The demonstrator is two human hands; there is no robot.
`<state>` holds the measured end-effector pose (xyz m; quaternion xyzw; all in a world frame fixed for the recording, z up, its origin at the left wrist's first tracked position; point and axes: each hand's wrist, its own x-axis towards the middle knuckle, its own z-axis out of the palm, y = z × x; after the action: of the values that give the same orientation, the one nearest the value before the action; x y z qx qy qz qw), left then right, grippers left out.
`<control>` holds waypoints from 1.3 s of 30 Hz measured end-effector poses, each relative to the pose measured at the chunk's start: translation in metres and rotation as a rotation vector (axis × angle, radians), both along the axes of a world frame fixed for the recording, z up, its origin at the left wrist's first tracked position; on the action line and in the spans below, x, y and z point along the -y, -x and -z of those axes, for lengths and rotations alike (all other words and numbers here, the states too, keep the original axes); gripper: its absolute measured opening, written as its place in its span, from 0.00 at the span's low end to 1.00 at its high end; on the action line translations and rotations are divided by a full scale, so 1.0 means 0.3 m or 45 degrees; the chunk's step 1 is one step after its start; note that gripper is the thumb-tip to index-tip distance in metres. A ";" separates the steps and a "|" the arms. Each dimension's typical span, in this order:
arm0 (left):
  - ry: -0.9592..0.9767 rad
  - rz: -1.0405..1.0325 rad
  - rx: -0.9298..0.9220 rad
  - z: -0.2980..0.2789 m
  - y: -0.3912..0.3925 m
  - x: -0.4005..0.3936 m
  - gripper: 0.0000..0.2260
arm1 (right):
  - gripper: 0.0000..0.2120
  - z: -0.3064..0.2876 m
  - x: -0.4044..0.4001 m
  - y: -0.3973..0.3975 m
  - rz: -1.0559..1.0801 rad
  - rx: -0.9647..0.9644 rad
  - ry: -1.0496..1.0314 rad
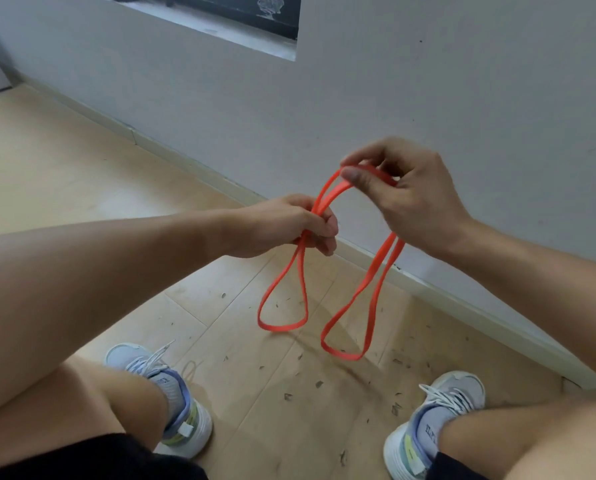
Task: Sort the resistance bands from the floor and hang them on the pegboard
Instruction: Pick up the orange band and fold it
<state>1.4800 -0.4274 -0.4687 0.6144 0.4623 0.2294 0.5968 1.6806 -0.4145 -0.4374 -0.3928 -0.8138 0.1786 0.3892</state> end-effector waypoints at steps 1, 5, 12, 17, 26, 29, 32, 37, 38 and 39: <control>-0.009 0.001 -0.021 0.007 -0.002 -0.001 0.04 | 0.04 -0.004 -0.007 -0.001 0.034 -0.113 0.017; -0.002 -0.028 -0.061 0.014 -0.006 0.001 0.03 | 0.01 0.005 -0.069 -0.052 0.188 -0.290 0.171; 0.020 -0.074 -0.011 -0.019 0.042 -0.009 0.13 | 0.16 0.052 -0.090 -0.166 -0.034 -0.081 0.722; 0.014 -0.146 0.007 -0.032 0.041 -0.015 0.15 | 0.15 0.035 -0.068 -0.161 -0.039 0.082 0.776; -0.068 -0.014 -0.147 -0.047 0.014 -0.008 0.18 | 0.13 0.044 -0.033 -0.086 -0.149 0.066 0.789; -0.128 -0.062 -0.156 -0.054 0.002 -0.003 0.12 | 0.15 0.046 -0.026 -0.070 -0.163 0.020 0.794; -0.148 -0.127 -0.012 -0.075 0.003 -0.005 0.11 | 0.16 0.069 -0.026 -0.070 -0.152 0.019 0.840; -0.128 -0.195 0.137 -0.083 0.006 -0.010 0.11 | 0.11 0.105 -0.028 -0.070 -0.158 0.110 0.898; -0.113 -0.217 0.156 -0.082 0.007 -0.012 0.12 | 0.11 0.108 -0.029 -0.071 -0.162 0.131 0.904; -0.093 -0.237 0.168 -0.084 0.007 -0.013 0.12 | 0.10 0.108 -0.028 -0.070 -0.159 0.145 0.908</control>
<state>1.4778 -0.4234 -0.4435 0.5738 0.4684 0.3406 0.5792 1.7016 -0.4060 -0.4699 -0.4627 -0.7432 0.4524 0.1701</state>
